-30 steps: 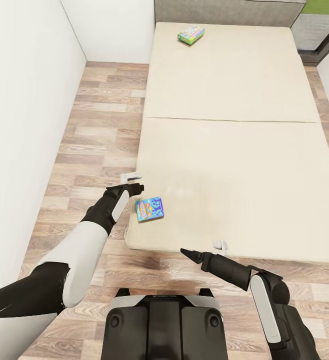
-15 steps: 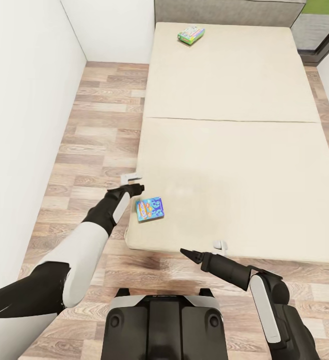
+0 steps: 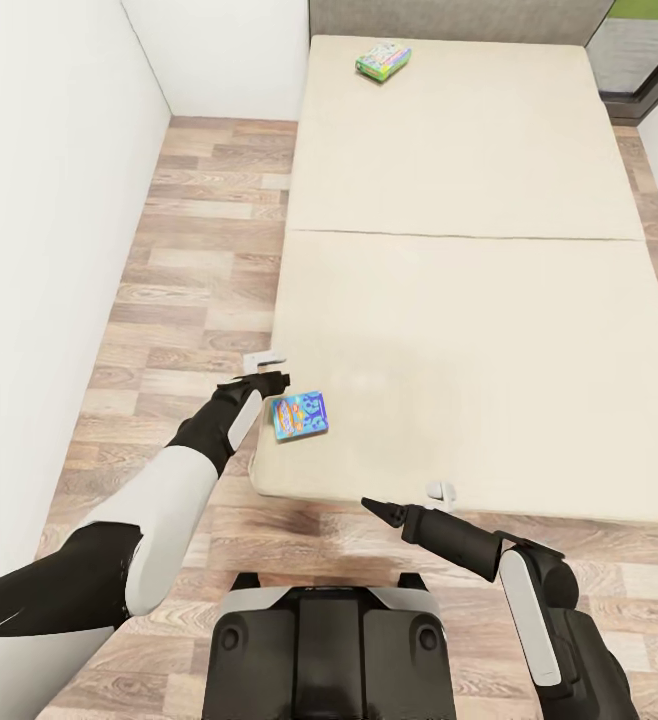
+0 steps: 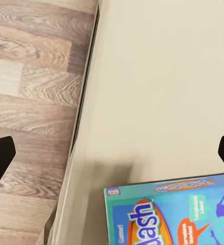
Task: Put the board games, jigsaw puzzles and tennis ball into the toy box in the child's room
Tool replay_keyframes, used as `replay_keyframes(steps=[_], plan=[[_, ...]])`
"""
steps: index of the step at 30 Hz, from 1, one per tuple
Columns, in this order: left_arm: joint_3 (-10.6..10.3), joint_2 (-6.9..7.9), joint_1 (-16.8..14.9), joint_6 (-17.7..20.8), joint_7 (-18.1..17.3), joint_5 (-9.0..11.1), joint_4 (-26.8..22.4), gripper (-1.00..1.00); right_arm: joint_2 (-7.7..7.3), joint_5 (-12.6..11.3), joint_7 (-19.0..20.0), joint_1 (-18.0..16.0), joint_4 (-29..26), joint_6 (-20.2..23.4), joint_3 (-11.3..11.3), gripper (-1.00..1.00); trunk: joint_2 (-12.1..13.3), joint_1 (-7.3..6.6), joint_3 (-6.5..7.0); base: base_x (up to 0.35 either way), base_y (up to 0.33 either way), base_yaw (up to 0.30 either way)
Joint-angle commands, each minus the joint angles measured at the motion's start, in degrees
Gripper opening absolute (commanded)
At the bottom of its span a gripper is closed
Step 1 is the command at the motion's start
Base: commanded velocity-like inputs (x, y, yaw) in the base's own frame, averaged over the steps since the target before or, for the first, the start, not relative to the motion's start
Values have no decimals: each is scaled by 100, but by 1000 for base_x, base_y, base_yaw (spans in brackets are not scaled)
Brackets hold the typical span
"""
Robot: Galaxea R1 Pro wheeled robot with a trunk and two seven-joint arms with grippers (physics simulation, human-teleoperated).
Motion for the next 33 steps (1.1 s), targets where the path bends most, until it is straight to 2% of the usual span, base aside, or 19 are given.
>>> replay_keyframes(steps=[1, 14, 33], plan=[[2, -2, -1, 25, 31, 61, -8, 100, 7, 9, 23, -3, -2, 31, -14, 100, -8, 2, -14, 0, 0, 0], [2, -2, -1, 21, 28, 61, -3, 100, 12, 8, 2, -3, 6, 0, -10, 100, -8, 2, -124, 0, 0, 0], [2, -2, -1, 21, 28, 61, -3, 100, 13, 8, 7, -3, 13, -19, 59, 100, -8, 2, -139, 0, 0, 0]])
